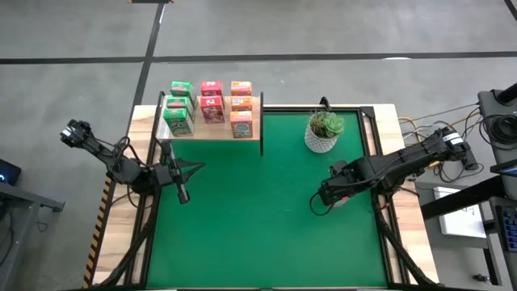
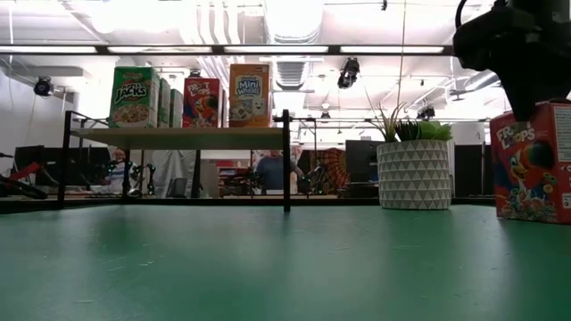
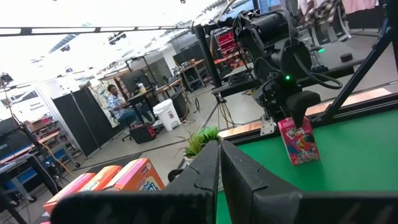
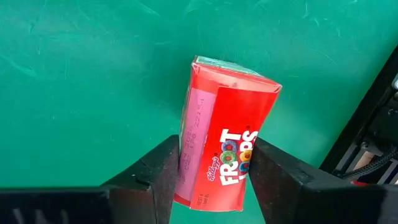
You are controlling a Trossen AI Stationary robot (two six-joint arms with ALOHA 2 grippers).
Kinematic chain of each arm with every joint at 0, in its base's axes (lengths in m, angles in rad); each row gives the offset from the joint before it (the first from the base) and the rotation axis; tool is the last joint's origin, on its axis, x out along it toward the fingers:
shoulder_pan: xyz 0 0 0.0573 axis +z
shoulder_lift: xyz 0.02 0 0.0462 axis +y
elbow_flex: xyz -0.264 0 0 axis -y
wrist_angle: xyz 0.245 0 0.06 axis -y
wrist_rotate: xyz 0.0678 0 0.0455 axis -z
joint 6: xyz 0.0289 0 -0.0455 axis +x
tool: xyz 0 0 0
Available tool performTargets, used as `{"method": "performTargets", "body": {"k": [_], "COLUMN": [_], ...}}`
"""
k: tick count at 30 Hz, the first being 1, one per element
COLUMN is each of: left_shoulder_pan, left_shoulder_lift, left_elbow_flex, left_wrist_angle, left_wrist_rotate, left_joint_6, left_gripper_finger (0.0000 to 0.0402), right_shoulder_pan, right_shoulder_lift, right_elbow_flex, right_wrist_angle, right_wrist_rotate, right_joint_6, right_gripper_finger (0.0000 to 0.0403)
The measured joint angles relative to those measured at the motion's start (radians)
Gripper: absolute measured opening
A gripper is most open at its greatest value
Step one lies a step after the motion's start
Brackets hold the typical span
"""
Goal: Stack cereal on shelf
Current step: Put the red cereal box on the shelf aligned with other red cereal boxes
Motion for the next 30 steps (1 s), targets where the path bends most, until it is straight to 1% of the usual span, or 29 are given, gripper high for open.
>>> {"method": "performTargets", "body": {"k": [3,6,11,17,19,25,28,30], "left_shoulder_pan": [0.0,0.0,0.0,0.0,-0.001,0.0,0.001,0.005], "left_shoulder_lift": [0.0,0.003,0.022,0.071,0.096,0.195,0.236,0.261], "left_elbow_flex": [0.0,0.0,0.0,0.0,0.0,0.0,0.0,0.004], "left_wrist_angle": [0.0,0.002,0.012,0.082,0.105,0.218,0.267,0.267], "left_wrist_rotate": [0.0,0.001,0.017,0.19,0.218,0.218,0.217,0.217], "left_joint_6": [-0.001,-0.02,-0.05,-0.105,-0.127,-0.147,-0.161,-0.187], "left_gripper_finger": [0.0,0.0,0.0,0.0,0.0,0.0003,0.002,0.0037], "right_shoulder_pan": [0.0,0.0,0.0,-0.003,-0.011,-0.024,-0.031,-0.037], "right_shoulder_lift": [0.0,0.0,0.0,0.0,0.0,0.0,0.0,0.0], "right_elbow_flex": [0.006,0.036,0.103,0.129,0.126,0.098,0.086,0.077], "right_wrist_angle": [0.001,0.015,0.103,0.312,0.366,0.536,0.644,0.719], "right_wrist_rotate": [0.0,0.004,0.085,0.164,0.195,0.264,0.268,0.27], "right_joint_6": [-0.034,-0.103,-0.251,-0.61,-0.726,-1.075,-1.232,-1.321], "right_gripper_finger": [0.0161,0.016,0.0159,0.0159,0.0159,0.0157,0.0155,0.0155]}}
